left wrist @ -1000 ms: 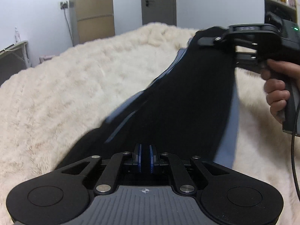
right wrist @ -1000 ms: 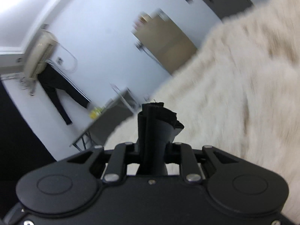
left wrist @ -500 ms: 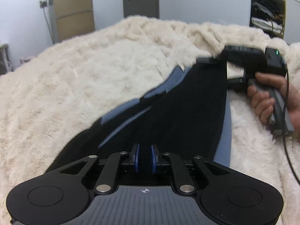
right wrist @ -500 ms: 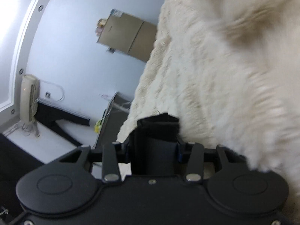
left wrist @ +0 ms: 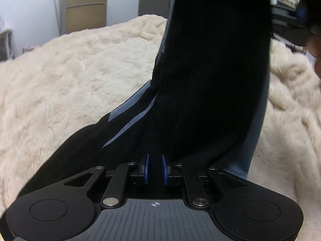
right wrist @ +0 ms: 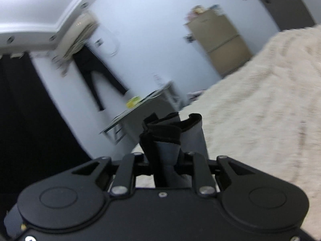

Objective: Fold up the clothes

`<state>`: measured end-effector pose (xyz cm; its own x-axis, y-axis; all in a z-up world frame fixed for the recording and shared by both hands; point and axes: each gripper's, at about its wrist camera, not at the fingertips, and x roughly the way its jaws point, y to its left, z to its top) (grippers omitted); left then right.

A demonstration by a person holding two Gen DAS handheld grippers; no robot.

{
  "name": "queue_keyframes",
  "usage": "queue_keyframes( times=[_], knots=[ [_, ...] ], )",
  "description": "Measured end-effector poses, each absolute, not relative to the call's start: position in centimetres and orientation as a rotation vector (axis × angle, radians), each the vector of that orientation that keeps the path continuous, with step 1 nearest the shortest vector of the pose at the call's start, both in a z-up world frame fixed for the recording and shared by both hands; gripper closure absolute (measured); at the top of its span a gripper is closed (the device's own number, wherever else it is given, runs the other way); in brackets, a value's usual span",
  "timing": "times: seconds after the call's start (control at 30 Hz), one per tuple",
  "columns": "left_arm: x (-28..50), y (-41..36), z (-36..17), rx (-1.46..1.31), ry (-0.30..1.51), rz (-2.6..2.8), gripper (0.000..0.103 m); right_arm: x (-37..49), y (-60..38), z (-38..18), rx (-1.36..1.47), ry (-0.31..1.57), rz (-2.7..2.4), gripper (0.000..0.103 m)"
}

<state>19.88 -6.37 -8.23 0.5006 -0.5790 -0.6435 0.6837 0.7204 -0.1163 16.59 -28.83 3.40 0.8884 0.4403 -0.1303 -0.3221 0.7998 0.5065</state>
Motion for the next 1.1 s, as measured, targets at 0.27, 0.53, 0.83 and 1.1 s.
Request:
queue_keyframes(
  times=[0.27, 0.53, 0.83, 1.1],
  knots=[
    [14.7, -8.3, -6.8, 0.369, 0.563, -0.879, 0.077, 16.9, -29.5, 4.3, 0.494, 0.284, 0.37, 0.085],
    [12.4, -7.8, -5.5, 0.454, 0.53, -1.005, 0.074, 16.9, -29.7, 3.6, 0.492, 0.275, 0.361, 0.085],
    [22.4, -6.7, -6.4, 0.267, 0.739, -0.831, 0.072, 16.7, -29.8, 4.0, 0.527, 0.268, 0.436, 0.085],
    [23.9, -6.5, -5.7, 0.142, 0.639, -0.717, 0.069, 14.5, -27.1, 6.0, 0.424, 0.222, 0.554, 0.085]
  ],
)
